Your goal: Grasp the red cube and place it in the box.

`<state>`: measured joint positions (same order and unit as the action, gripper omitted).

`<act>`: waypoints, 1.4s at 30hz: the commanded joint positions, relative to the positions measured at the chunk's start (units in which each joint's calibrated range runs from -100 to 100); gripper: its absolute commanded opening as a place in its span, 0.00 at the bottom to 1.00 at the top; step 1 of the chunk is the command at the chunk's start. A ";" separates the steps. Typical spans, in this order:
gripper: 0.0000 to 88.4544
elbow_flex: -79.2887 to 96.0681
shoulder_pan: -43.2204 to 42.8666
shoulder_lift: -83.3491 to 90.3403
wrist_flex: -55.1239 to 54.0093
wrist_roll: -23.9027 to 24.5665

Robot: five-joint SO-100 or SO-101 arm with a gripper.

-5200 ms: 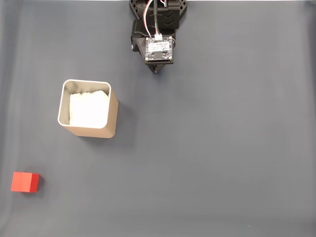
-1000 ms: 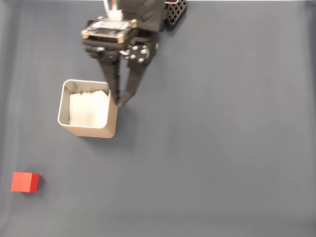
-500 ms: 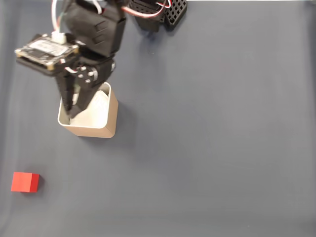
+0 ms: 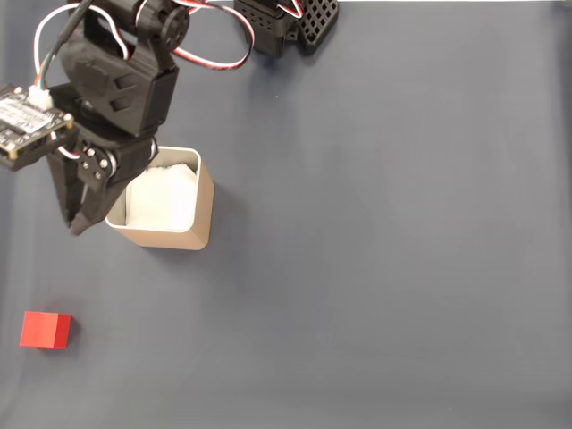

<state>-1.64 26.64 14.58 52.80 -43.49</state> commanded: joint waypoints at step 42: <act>0.38 -23.34 8.89 -31.15 -7.46 -3.52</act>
<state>-21.86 35.29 -16.63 46.95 -46.37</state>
